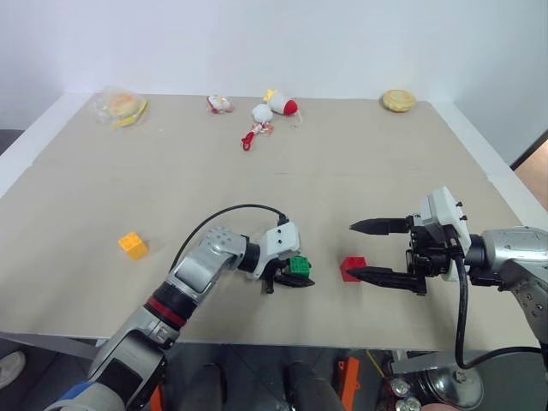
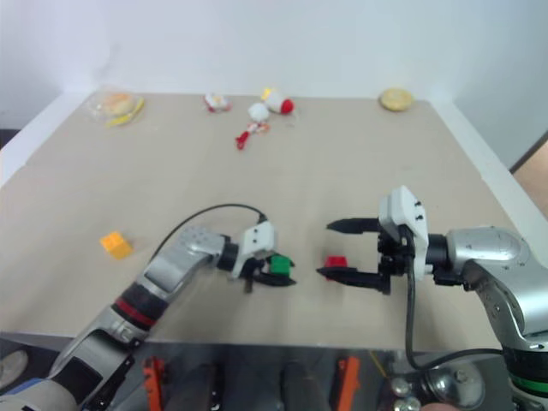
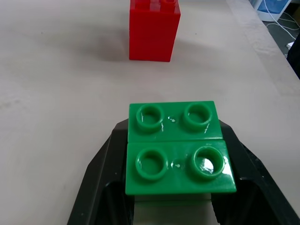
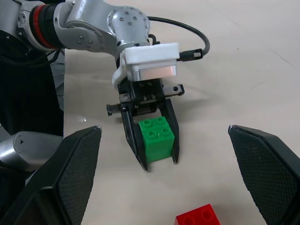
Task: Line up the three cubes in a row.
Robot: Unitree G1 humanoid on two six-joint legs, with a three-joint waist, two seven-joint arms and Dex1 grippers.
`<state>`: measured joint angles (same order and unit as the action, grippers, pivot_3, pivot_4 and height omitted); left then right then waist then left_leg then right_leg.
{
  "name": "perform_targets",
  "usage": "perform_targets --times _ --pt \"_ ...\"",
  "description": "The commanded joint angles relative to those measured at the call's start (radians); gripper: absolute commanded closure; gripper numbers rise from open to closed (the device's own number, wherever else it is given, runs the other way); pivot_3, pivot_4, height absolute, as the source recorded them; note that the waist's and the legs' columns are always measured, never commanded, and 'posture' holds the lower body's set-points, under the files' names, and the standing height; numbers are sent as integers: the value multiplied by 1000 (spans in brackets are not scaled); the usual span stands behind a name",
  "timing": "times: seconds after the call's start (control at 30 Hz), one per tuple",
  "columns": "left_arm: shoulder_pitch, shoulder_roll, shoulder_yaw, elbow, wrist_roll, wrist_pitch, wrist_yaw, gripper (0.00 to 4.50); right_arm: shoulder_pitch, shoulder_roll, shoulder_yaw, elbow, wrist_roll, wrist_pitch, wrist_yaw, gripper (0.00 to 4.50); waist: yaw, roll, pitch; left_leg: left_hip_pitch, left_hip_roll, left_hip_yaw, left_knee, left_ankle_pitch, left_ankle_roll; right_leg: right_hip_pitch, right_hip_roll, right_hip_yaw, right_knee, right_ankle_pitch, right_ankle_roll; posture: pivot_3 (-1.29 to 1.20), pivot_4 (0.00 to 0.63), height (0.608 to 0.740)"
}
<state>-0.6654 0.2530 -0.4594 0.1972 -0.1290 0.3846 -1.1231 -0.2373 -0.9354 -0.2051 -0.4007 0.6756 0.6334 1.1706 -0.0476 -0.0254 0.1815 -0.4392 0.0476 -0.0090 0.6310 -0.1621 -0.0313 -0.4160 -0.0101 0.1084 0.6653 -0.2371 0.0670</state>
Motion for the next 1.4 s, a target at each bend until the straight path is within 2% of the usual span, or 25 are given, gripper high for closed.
perform_targets --times 0.03,0.07,0.13,0.33,0.43,0.6,0.8,1.0,1.17,1.4 --pt "-22 -7 2 -2 7 -27 -5 3111 -6 -19 -37 -33 21 -4 -10 0 0 0 0 0 0 0 0 0 0 0 0 0 0 0 0 0 150 737" --pt "-22 -8 2 -4 5 -26 -6 3111 -6 -20 -37 -33 22 -4 -11 0 0 0 0 0 0 0 0 0 0 0 0 0 0 0 0 0 150 737" --pt "-21 -10 5 -7 0 -21 -7 2086 -6 -21 -37 -34 23 -4 -13 0 0 0 0 0 0 0 0 0 0 0 0 0 0 0 0 0 150 737" --pt "-15 -2 15 -21 -15 -12 -21 92 -15 -26 -32 -27 27 -7 -16 0 0 0 0 0 0 0 0 0 0 0 0 0 0 0 0 0 150 737" --pt "-18 -6 36 -35 -35 -16 -23 38 -29 -28 -28 -20 28 -9 -14 0 0 0 0 0 0 0 0 0 0 0 0 0 0 0 0 0 150 737" --pt "-10 15 193 -184 -182 76 2 38 -77 -10 -35 -17 60 -5 -18 0 -1 0 0 0 0 0 0 0 0 0 0 0 0 0 0 0 150 737" --pt "76 177 443 -396 -294 250 141 38 -211 90 30 -31 101 13 -107 0 -11 0 0 3 3 -1 -4 0 0 0 4 0 0 1 -1 0 150 737" --pt "248 373 744 -528 -433 396 207 38 -352 239 181 67 31 -42 -113 0 -24 -3 2 1 4 -1 -5 0 0 -2 4 -1 0 1 -1 0 150 737" --pt "430 545 858 -476 -435 336 107 38 -456 348 304 187 -37 -110 -42 0 -27 -4 2 1 4 -1 -7 0 0 -2 4 -1 0 -2 -5 0 150 737" --pt "532 643 928 -325 -404 234 56 38 -513 401 345 275 -75 -155 26 0 -23 -5 2 1 6 1 -8 0 -1 -5 2 -4 0 -1 -7 0 150 737"
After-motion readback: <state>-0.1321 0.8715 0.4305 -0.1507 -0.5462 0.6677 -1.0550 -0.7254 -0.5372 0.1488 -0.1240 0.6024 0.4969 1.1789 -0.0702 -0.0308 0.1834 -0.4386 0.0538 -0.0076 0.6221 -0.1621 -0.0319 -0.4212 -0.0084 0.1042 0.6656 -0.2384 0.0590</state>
